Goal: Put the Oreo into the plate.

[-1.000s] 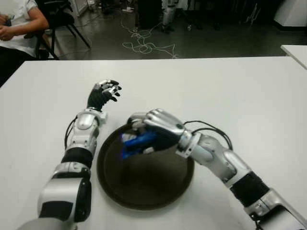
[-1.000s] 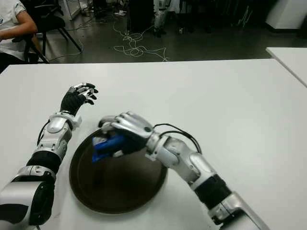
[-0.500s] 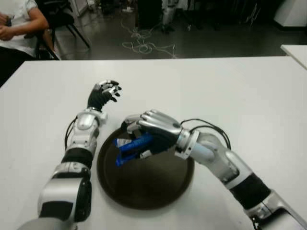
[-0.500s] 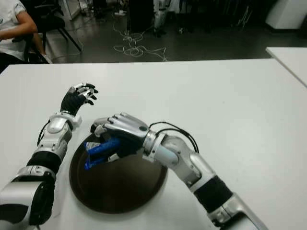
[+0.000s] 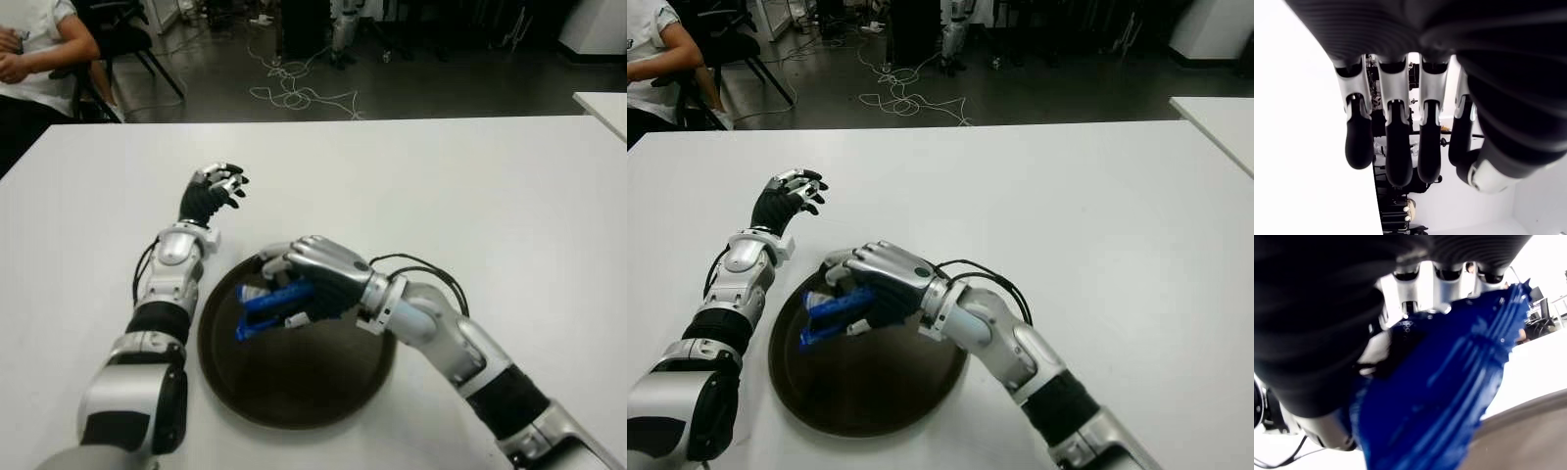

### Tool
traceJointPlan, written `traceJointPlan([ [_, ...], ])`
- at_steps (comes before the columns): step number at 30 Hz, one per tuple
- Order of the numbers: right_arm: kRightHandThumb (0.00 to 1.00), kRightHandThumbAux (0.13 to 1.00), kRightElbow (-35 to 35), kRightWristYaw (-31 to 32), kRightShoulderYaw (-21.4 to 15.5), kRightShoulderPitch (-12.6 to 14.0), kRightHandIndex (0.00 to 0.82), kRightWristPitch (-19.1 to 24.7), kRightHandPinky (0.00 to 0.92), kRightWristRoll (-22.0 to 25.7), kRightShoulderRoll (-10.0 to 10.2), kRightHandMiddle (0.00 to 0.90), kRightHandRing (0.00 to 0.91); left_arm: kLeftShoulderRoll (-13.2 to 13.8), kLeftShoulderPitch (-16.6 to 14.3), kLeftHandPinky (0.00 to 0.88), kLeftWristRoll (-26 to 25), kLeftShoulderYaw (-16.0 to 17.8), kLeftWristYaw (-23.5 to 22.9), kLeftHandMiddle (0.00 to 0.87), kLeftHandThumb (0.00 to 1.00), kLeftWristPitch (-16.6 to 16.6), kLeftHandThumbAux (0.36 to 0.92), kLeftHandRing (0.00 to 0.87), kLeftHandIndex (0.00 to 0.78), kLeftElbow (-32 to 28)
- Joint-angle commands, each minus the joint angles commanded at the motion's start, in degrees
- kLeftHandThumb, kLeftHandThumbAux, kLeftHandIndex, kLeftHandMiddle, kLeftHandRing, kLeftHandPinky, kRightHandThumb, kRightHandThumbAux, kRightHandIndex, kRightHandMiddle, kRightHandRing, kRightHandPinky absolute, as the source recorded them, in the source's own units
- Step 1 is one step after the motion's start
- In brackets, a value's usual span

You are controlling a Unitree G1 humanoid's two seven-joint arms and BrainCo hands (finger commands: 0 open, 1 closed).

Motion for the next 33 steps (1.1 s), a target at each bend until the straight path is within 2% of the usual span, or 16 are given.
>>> traceJointPlan([
  [1, 0.205, 0.808, 0.47, -0.88, -0.05, 0.00, 0.542, -0.39, 0.721, -0.15, 0.22, 0.694, 0.723, 0.03, -0.03, 0.580, -0.04, 0.01, -0.13, 0.466, 0.834, 0.05, 0.672, 0.518, 0.419, 0.06],
  [6, 0.131, 0.809, 1.54, -3.28, -0.10, -0.25, 0.435, -1.19, 0.483, -1.25, 0.50, 0.490, 0.503, 0.08, -0.10, 0.563, -0.16, 0.05, -0.50, 0.465, 0.834, 0.32, 0.672, 0.515, 0.419, 0.09],
  [9, 0.153, 0.808, 2.53, -5.44, -0.10, -0.51, 0.389, -2.02, 0.311, -2.58, 0.65, 0.371, 0.348, 0.09, -0.15, 0.554, -0.27, 0.13, -0.73, 0.465, 0.835, 0.53, 0.673, 0.508, 0.419, 0.12],
  [10, 0.342, 0.781, 2.87, -6.04, -0.09, -0.59, 0.398, -2.30, 0.231, -2.97, 0.71, 0.329, 0.286, 0.10, -0.18, 0.563, -0.30, 0.15, -0.78, 0.465, 0.834, 0.58, 0.673, 0.509, 0.419, 0.14],
  [13, 0.567, 0.750, 3.43, -7.37, -0.16, -0.67, 0.405, -2.17, 0.110, -4.15, 0.76, 0.246, 0.175, 0.20, -0.31, 0.575, 0.00, 0.07, -0.54, 0.467, 0.834, 0.52, 0.672, 0.513, 0.419, 0.40],
  [18, 0.660, 0.738, 4.38, -8.67, -0.32, -0.94, 0.408, -2.09, 0.040, -5.07, 0.90, 0.183, 0.096, 0.34, -0.41, 0.572, 0.29, -0.09, -0.46, 0.468, 0.835, 0.44, 0.672, 0.515, 0.419, 0.59],
  [28, 0.683, 0.732, 4.87, -10.63, -0.63, -1.20, 0.413, -1.21, 0.012, -7.32, 1.14, 0.148, 0.051, 0.46, -0.53, 0.561, 1.15, -0.27, -0.03, 0.469, 0.833, -0.82, 0.672, 0.510, 0.418, 1.24],
  [33, 0.685, 0.733, 4.36, -10.37, -0.96, -1.69, 0.411, -0.45, 0.004, -8.01, 0.60, 0.137, 0.038, 0.46, -0.44, 0.567, 1.03, -0.24, -0.21, 0.470, 0.833, -0.91, 0.672, 0.512, 0.418, 1.06],
])
